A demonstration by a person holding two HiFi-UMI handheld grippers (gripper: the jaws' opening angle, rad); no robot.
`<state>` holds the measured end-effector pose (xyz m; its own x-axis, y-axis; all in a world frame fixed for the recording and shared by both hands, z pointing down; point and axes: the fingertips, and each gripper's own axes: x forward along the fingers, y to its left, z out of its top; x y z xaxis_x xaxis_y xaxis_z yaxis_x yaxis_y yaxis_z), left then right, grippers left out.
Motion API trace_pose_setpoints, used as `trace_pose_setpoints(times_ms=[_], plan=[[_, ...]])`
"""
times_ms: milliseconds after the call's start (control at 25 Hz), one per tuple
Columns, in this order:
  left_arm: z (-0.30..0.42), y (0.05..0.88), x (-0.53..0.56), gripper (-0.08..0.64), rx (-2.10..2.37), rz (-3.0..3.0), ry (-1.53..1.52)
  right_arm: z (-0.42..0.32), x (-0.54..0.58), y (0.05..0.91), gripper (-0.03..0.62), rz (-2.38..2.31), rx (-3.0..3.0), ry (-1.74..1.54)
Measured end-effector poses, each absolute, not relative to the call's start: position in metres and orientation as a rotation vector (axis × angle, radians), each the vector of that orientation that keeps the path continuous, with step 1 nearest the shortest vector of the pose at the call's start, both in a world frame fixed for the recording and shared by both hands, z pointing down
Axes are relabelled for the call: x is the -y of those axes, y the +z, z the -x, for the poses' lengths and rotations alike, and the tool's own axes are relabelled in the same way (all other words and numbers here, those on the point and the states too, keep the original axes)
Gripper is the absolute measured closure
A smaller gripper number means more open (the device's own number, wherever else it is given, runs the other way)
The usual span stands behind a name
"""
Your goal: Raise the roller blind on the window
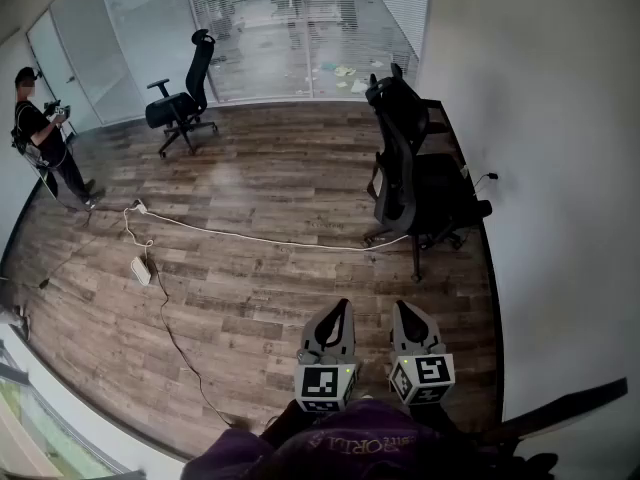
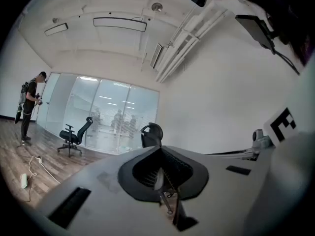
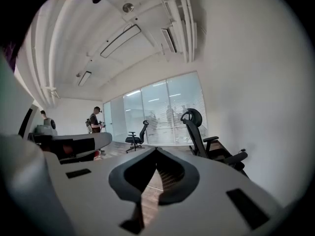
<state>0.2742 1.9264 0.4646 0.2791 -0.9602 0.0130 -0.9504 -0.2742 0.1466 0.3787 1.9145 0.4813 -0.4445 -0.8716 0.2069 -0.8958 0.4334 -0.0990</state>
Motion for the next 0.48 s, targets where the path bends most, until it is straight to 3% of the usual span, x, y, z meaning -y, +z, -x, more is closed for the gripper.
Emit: trace_pose_setpoints(times_ms=[480], plan=[[-0.278,0.4614,-1.922,0.56,1.791,-2.431,-0.12,-0.3823,-1.9097,0.4802,0.594,-1.598,2.541,0.257]])
